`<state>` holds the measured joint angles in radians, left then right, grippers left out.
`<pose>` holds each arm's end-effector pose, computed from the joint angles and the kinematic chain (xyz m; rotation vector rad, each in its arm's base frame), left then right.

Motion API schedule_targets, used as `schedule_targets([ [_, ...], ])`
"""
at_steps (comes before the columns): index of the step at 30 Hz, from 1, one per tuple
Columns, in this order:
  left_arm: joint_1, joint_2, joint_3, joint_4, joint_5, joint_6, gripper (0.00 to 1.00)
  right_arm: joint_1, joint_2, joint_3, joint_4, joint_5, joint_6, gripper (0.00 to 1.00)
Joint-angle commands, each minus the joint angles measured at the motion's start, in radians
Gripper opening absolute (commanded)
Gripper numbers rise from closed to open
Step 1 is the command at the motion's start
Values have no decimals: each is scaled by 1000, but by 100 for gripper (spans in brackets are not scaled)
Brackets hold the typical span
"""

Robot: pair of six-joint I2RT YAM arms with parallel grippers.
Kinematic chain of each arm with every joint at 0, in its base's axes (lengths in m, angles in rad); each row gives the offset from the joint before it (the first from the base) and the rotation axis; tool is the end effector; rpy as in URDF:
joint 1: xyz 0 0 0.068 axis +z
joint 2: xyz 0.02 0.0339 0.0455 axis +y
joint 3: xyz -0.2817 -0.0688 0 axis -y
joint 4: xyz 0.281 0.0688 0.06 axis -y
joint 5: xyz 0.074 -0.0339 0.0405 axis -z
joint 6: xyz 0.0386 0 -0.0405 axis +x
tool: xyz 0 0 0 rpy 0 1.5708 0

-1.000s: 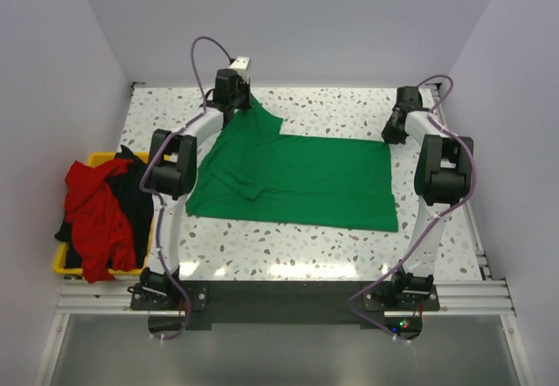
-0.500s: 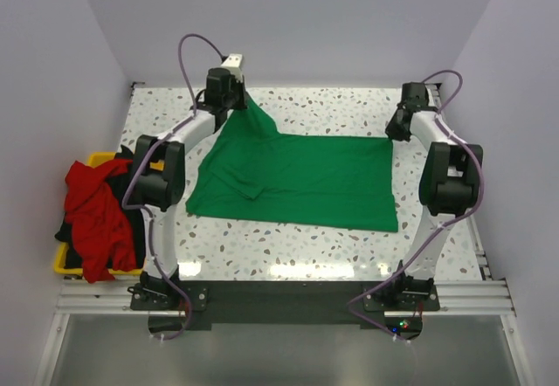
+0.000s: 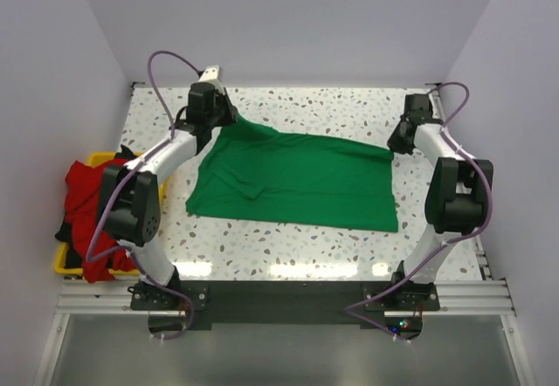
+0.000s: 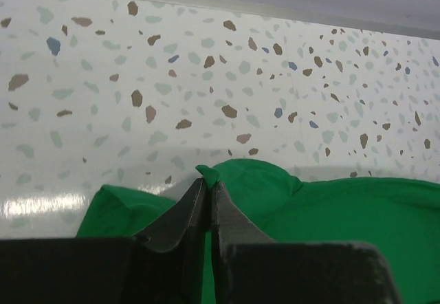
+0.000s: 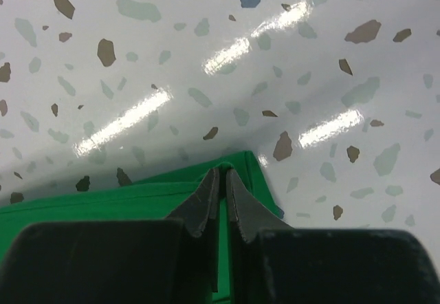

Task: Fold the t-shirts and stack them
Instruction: Fold the tshirt

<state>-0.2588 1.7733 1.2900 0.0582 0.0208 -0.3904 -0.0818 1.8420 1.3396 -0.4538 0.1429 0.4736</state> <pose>0.4405 -0.1175 0.2656 -0.1195 2.0191 -0.4360 0.4334 -0.0410 0.2105 0.7436 2.4003 -0.0212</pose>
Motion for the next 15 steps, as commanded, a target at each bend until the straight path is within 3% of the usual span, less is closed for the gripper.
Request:
schedule_targets([
  [1, -13, -98, -81, -56, -79, -126, 0, -7, -93, -49, 3, 26, 17, 0],
  [6, -23, -181, -181, -182, -127, -195, 0, -7, -154, -167, 29, 23, 37, 0],
  [15, -33, -342, -337, -262, -139, -265, 0, -7, -279, -304, 78, 30, 65, 0],
])
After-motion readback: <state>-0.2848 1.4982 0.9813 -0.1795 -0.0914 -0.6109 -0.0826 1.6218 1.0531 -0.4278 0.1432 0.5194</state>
